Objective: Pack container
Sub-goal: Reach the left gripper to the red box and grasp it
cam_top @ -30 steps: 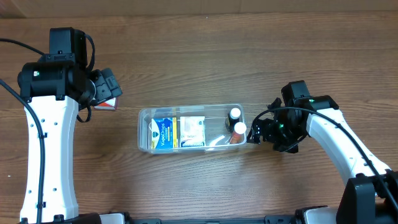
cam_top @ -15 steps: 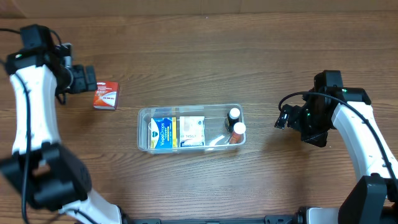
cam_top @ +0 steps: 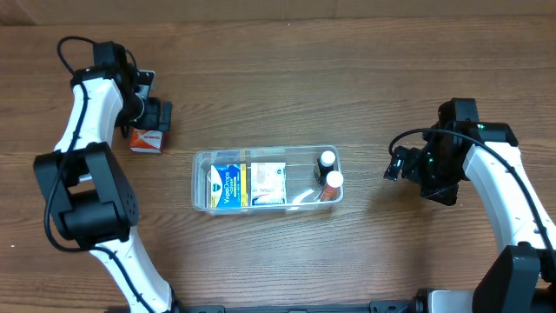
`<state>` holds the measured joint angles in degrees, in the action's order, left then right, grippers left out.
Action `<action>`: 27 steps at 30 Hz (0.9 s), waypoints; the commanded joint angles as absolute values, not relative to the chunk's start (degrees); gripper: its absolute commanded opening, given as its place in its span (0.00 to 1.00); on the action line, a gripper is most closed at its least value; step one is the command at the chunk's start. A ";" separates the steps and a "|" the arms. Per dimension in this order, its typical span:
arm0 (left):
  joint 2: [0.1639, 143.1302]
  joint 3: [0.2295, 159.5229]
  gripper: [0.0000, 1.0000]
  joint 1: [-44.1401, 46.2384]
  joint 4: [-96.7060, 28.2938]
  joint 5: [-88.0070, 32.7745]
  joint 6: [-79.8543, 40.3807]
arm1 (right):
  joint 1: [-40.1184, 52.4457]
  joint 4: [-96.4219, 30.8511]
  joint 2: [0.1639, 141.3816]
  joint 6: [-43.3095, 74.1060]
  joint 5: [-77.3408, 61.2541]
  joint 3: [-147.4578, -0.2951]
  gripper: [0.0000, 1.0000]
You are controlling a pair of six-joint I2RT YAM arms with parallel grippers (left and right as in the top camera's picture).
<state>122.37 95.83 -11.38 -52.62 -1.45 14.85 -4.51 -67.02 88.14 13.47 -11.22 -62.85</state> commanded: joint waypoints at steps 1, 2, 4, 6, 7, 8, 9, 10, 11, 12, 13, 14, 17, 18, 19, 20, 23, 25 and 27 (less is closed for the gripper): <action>125.40 95.79 1.00 -11.66 -52.45 0.64 11.99 | -4.75 -67.11 87.90 13.26 -10.68 -64.12 1.00; 125.51 95.79 1.00 -11.66 -52.18 0.60 11.60 | -4.75 -67.18 87.90 13.26 -10.68 -64.12 1.00; 125.54 95.79 1.00 -11.64 -51.77 0.58 10.96 | -4.75 -67.18 87.90 13.26 -10.68 -64.12 1.00; 125.62 95.79 1.00 -11.66 -51.92 0.54 8.71 | -4.75 -67.20 87.90 13.28 -10.52 -64.12 1.00; 125.69 95.79 1.00 -11.66 -52.03 0.32 7.75 | -4.75 -67.20 87.90 13.26 -10.50 -64.12 1.00; 125.86 95.79 1.00 -11.64 -52.47 0.32 6.04 | -4.75 -67.20 87.90 13.26 -10.52 -64.12 1.00; 126.02 95.77 1.00 -11.64 -52.86 0.32 4.95 | -4.75 -67.24 87.90 13.28 -10.52 -64.12 1.00; 126.26 95.72 1.00 -11.64 -53.32 0.32 4.29 | -4.75 -67.35 87.90 13.26 -10.52 -64.12 1.00; 126.43 95.70 1.00 -11.66 -53.74 0.38 3.99 | -4.75 -67.40 87.90 13.26 -10.52 -64.12 1.00; 126.61 95.70 1.00 -11.64 -53.95 0.36 3.73 | -4.75 -67.42 87.90 13.26 -10.52 -64.12 1.00; 126.76 95.70 1.00 -11.64 -54.28 0.36 3.60 | -4.75 -67.42 87.90 13.26 -10.52 -64.12 1.00; 126.91 95.70 1.00 -11.64 -54.63 0.36 3.60 | -4.75 -67.44 87.90 13.28 -10.52 -64.12 1.00; 127.22 95.70 1.00 -11.66 -55.31 0.40 3.62 | -4.75 -67.57 87.90 13.28 -10.52 -64.12 1.00; 127.22 95.70 1.00 -11.66 -55.46 0.49 3.62 | -4.75 -67.64 87.90 13.28 -10.52 -64.12 1.00; 127.22 95.66 1.00 -11.64 -55.53 0.47 3.60 | -4.75 -67.68 87.90 13.26 -10.52 -64.12 1.00; 127.22 95.57 1.00 -11.64 -55.55 0.49 3.62 | -4.75 -67.70 87.90 13.26 -10.52 -64.12 1.00; 127.22 95.04 1.00 -11.66 -55.33 0.64 3.64 | -4.75 -67.83 87.90 13.28 -10.52 -64.12 1.00; 127.22 94.94 0.96 -11.66 -55.24 0.62 3.64 | -4.75 -67.88 87.90 13.26 -10.52 -64.12 1.00; 127.22 94.94 0.93 -11.66 -55.48 0.62 3.62 | -4.75 -67.92 87.90 13.26 -10.52 -64.12 1.00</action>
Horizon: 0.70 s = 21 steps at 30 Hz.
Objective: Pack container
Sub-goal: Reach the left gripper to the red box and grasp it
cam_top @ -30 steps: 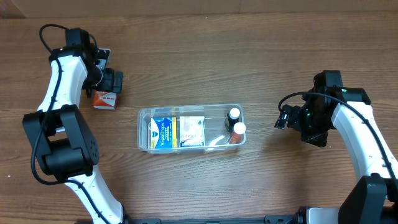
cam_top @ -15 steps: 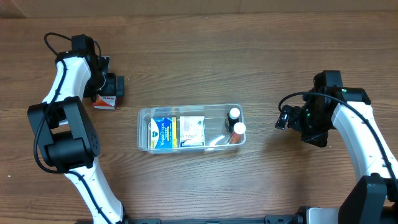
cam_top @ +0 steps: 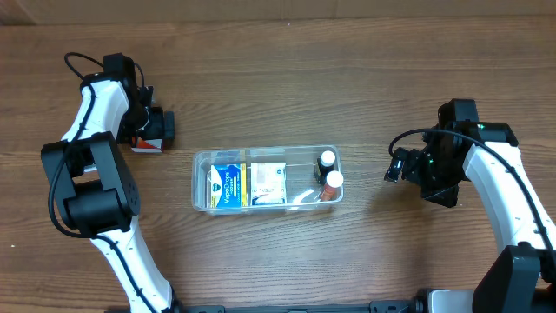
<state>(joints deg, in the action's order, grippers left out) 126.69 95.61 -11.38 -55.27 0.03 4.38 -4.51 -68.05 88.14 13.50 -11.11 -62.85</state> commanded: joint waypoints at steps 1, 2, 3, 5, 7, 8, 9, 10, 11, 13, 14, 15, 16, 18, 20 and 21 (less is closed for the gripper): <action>127.22 94.94 0.90 -11.66 -55.66 0.60 3.62 | -4.75 -68.03 87.90 13.26 -10.52 -64.12 1.00; 127.22 94.94 0.88 -11.66 -55.77 0.60 3.62 | -4.75 -68.05 87.90 13.26 -10.52 -64.12 1.00; 127.22 94.94 0.86 -11.64 -55.92 0.60 3.62 | -4.75 -68.05 87.90 13.26 -10.52 -64.12 1.00; 127.22 94.94 0.83 -11.64 -56.23 0.60 3.62 | -4.75 -68.05 87.90 13.26 -10.52 -64.12 1.00; 127.22 94.94 0.79 -11.64 -56.64 0.60 3.62 | -4.75 -68.05 87.90 13.26 -10.52 -64.12 1.00; 127.22 94.94 0.76 -11.64 -56.95 0.60 3.62 | -4.75 -68.05 87.90 13.26 -10.52 -64.12 1.00; 127.22 94.94 0.70 -11.64 -56.99 0.58 3.62 | -4.75 -68.05 87.90 13.26 -10.52 -64.12 1.00; 127.22 94.94 0.67 -11.64 -56.99 0.58 3.62 | -4.75 -68.05 87.90 13.26 -10.52 -64.12 1.00; 127.22 94.94 0.67 -11.64 -56.99 0.58 3.62 | -4.75 -68.05 87.90 13.26 -10.52 -64.12 1.00; 127.22 94.94 0.64 -11.64 -56.99 0.60 3.64 | -4.75 -68.05 87.90 13.26 -10.52 -64.12 1.00; 127.22 94.94 0.64 -11.64 -56.99 0.60 3.64 | -4.75 -68.05 87.90 13.26 -10.52 -64.12 1.00; 127.22 94.94 0.64 -11.64 -56.97 0.60 3.64 | -4.75 -68.05 87.90 13.26 -10.52 -64.12 1.00; 127.22 94.94 0.64 -11.64 -56.99 0.60 3.66 | -4.75 -68.05 87.90 13.26 -10.52 -64.12 1.00; 127.22 94.94 0.65 -11.64 -56.99 0.60 3.66 | -4.75 -68.05 87.90 13.26 -10.52 -64.12 1.00; 127.22 94.94 0.65 -11.64 -56.99 0.60 3.64 | -4.75 -68.05 87.90 13.26 -10.50 -64.12 1.00; 127.22 94.94 0.65 -11.64 -56.99 0.60 3.66 | -4.75 -68.05 87.90 13.26 -10.52 -64.12 1.00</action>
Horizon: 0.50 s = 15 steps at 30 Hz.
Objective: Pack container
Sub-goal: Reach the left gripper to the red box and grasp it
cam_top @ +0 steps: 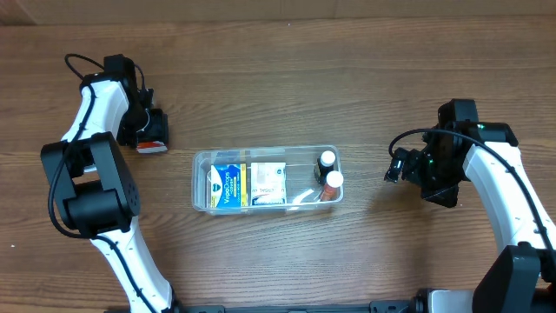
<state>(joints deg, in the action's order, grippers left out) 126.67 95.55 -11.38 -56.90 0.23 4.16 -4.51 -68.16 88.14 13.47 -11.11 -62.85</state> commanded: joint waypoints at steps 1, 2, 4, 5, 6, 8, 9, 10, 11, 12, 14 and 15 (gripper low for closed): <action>127.22 94.94 0.65 -11.64 -56.99 0.60 3.64 | -4.75 -68.05 87.90 13.26 -10.50 -64.12 1.00; 127.22 94.94 0.65 -11.64 -56.99 0.60 3.66 | -4.75 -68.05 87.90 13.26 -10.50 -64.12 1.00; 127.22 94.98 0.65 -11.64 -56.99 0.62 3.66 | -4.75 -68.05 87.90 13.26 -10.52 -64.12 1.00; 127.20 95.04 0.65 -11.64 -56.97 0.62 3.68 | -4.75 -68.05 87.90 13.26 -10.50 -64.12 1.00; 127.17 95.09 0.65 -11.64 -56.99 0.62 3.68 | -4.75 -68.05 87.90 13.26 -10.50 -64.12 1.00; 126.82 95.39 0.58 -11.64 -57.01 0.62 3.68 | -4.75 -68.05 87.90 13.26 -10.50 -64.12 1.00; 126.67 95.85 0.55 -11.64 -57.25 0.62 3.66 | -4.75 -68.05 87.90 13.26 -10.50 -64.12 1.00; 126.56 96.38 0.55 -11.64 -57.74 0.62 3.64 | -4.75 -68.05 87.90 13.26 -10.50 -64.12 1.00; 126.48 97.25 0.53 -11.64 -58.63 0.62 3.62 | -4.75 -68.07 87.90 13.26 -10.50 -64.12 1.00; 126.43 99.18 0.49 -11.62 -60.38 0.58 3.60 | -4.75 -68.07 87.90 13.26 -10.50 -64.12 1.00; 126.41 103.57 0.44 -11.55 -64.66 0.56 3.53 | -4.75 -68.05 87.90 13.26 -10.50 -64.12 1.00; 126.41 105.73 0.43 -11.53 -66.61 0.58 2.81 | -4.75 -68.03 87.90 13.26 -10.50 -64.12 1.00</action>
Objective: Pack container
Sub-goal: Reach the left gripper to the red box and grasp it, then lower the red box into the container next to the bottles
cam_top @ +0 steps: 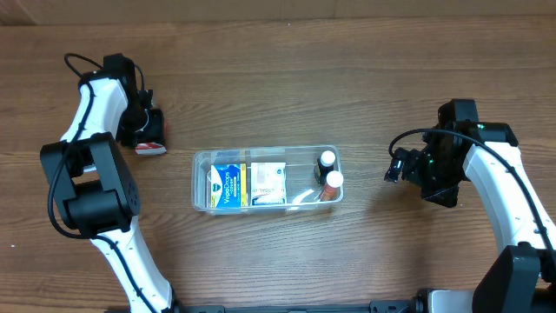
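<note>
The clear plastic container lies in the middle of the table. It holds a blue and yellow packet, a white packet and two white-capped bottles. At the far left a small red and white box lies on the table. My left gripper is down over it and hides most of it; only the box's near edge shows, and the jaws' state is hidden. My right gripper hangs to the right of the container, open and holding nothing.
The wooden table carries nothing else. My left arm curves along the left edge and my right arm along the right edge.
The left gripper has shifted very slightly left over the red and white box, and the box's visible edge sits a touch further left. The right arm has not moved.
My left gripper first stood just behind and to the right of the red and white box. Then it was closer to the box, and after that it covered it. It stays over the box now. The container and right arm have not moved.
</note>
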`<state>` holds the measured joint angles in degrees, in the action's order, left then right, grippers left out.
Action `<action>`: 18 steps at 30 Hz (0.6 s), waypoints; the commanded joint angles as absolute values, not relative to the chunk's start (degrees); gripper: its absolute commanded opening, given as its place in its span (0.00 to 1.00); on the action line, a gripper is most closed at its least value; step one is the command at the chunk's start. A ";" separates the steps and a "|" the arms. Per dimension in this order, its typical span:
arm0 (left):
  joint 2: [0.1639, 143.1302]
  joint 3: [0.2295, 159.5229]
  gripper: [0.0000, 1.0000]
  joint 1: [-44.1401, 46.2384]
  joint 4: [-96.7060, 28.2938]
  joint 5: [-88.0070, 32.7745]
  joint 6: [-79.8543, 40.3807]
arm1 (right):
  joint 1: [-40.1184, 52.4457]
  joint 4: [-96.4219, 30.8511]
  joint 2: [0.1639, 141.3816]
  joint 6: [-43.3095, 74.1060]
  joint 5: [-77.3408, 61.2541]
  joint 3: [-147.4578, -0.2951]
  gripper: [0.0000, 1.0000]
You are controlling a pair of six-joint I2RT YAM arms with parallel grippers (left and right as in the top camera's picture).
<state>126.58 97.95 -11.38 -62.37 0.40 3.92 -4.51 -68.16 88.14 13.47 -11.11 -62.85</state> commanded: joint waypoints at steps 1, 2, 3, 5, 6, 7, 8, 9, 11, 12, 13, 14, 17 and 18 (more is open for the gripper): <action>126.41 108.53 0.43 -11.53 -68.95 0.49 1.85 | -4.75 -68.03 87.90 13.26 -10.52 -64.12 1.00; 126.41 111.15 0.43 -11.53 -71.07 0.38 1.04 | -4.75 -68.03 87.90 13.26 -10.52 -64.12 1.00; 126.41 114.43 0.43 -11.53 -73.65 0.25 0.01 | -4.75 -68.03 87.90 13.26 -10.52 -64.12 1.00; 126.41 120.68 0.44 -11.35 -78.54 -0.75 -0.89 | -4.75 -68.03 87.90 13.26 -10.52 -64.12 1.00; 126.41 123.37 0.44 -11.18 -80.60 -1.50 -0.91 | -4.75 -68.03 87.90 13.26 -10.52 -64.12 1.00; 126.41 126.10 0.44 -10.81 -82.72 -2.31 -0.91 | -4.75 -68.01 87.90 13.26 -10.52 -64.12 1.00; 126.41 129.80 0.44 -10.13 -85.60 -3.40 -1.02 | -4.75 -68.01 87.90 13.26 -10.52 -64.12 1.00; 126.39 132.51 0.44 -9.43 -87.72 -3.75 -1.74 | -4.75 -68.01 87.90 13.26 -10.52 -64.12 1.00; 126.06 137.08 0.44 -7.27 -91.44 -4.62 -2.61 | -4.75 -68.03 87.90 13.26 -10.52 -64.12 1.00; 125.73 138.67 0.44 -5.93 -92.86 -4.56 -2.98 | -4.75 -68.05 87.90 13.26 -10.52 -64.12 1.00; 125.32 140.09 0.44 -4.45 -94.19 -4.51 -3.07 | -4.75 -68.07 87.90 13.28 -10.52 -64.12 1.00; 124.88 141.12 0.43 -3.22 -95.15 -4.36 -3.07 | -4.75 -68.14 87.90 13.26 -10.52 -64.12 1.00; 121.91 142.67 0.43 1.74 -96.82 -4.10 -5.45 | -4.75 -68.79 87.90 13.26 -10.50 -64.16 1.00; 120.36 142.67 0.43 3.36 -96.82 -4.10 -6.68 | -4.75 -68.93 87.90 13.26 -10.50 -64.16 1.00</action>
<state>125.99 140.57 -1.06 -96.42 -3.07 -2.90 -4.51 -68.69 88.14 13.45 -11.03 -62.94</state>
